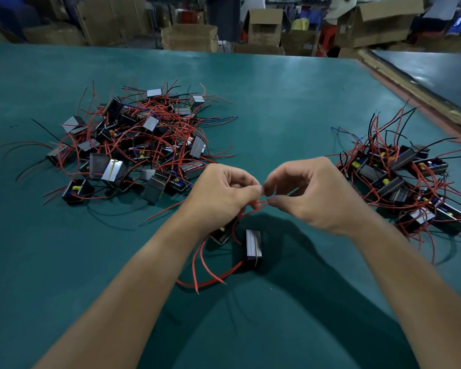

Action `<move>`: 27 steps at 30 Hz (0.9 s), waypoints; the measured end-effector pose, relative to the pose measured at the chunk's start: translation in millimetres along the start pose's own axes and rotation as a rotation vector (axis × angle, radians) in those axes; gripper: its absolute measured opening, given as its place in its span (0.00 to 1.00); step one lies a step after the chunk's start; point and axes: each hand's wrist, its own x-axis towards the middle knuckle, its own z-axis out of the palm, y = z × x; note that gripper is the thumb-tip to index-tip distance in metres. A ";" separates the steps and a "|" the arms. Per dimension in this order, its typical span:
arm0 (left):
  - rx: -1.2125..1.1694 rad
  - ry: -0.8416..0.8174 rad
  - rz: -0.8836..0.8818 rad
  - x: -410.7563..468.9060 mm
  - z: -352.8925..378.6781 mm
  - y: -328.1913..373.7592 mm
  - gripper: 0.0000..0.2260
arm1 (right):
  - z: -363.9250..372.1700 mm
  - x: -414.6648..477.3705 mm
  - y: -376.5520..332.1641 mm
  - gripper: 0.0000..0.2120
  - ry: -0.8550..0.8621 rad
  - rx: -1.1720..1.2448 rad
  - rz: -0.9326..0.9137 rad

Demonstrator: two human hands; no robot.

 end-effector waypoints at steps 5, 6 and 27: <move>-0.102 -0.057 -0.071 2.2 -2.6 0.4 0.09 | 0.6 1.1 2.8 0.06 0.087 -0.045 -0.020; -0.114 -0.061 -0.079 2.3 -3.2 0.6 0.09 | 0.0 1.3 2.5 0.05 0.092 -0.041 -0.014; 0.165 -0.017 0.231 -1.2 2.6 -1.3 0.06 | -10.1 -0.5 -4.9 0.08 -0.089 0.178 0.225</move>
